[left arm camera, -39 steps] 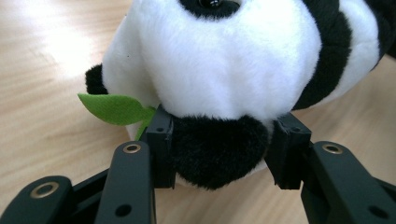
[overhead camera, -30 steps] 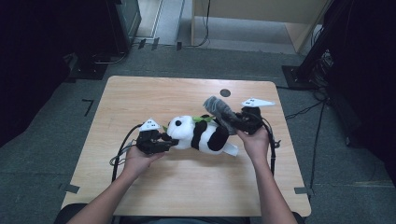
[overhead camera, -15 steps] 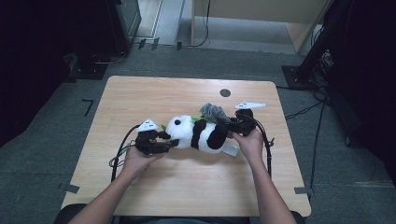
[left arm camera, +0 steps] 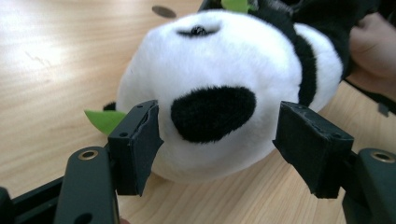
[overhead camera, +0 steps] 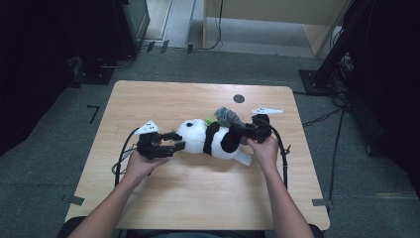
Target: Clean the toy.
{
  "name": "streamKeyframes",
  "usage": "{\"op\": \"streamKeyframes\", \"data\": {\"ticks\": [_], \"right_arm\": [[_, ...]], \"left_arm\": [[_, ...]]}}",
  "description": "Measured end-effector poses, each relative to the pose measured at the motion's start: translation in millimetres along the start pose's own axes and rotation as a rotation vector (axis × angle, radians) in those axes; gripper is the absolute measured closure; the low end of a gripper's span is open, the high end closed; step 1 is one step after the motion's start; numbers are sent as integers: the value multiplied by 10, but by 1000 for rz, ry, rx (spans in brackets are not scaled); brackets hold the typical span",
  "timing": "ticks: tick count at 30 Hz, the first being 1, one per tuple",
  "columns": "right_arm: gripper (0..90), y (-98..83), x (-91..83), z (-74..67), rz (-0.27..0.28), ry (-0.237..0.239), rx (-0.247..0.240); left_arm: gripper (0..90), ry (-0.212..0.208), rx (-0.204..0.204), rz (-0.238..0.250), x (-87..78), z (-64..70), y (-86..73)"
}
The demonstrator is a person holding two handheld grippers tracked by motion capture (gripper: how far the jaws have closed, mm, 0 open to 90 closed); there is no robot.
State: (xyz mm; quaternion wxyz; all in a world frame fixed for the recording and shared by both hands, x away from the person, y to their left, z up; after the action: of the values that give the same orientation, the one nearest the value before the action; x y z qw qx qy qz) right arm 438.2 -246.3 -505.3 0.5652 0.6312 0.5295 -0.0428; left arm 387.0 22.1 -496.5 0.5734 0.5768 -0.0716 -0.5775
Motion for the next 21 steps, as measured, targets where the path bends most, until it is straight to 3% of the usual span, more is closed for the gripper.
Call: {"op": "streamKeyframes", "data": {"ticks": [4, 10, 16, 21], "right_arm": [[772, 13, 20, 29, 4, 0, 14], [772, 34, 61, 75, 7, 1, 29], [772, 46, 96, 111, 7, 0, 44], [772, 47, 122, 138, 7, -1, 56]], "left_arm": [[300, -20, 9, -17, -2, -93, -4], [301, -17, 38, -33, 60, -172, -10], [275, -32, 86, -19, 132, -191, 25], [247, -72, 97, -22, 204, -202, 49]]}}
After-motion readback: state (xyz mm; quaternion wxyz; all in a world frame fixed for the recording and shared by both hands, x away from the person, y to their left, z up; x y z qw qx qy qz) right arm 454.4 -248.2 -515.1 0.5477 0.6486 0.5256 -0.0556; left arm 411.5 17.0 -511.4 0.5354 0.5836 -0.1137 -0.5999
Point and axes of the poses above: each handheld gripper's, and its own axes: x roughly forward along the jaws, y roughly out of its top, z roughly to its right, the point moved 8 cm from there along x, roughly forward along the jaws, and after that the axes turned 10 degrees about -z, right-handed, at the moved point
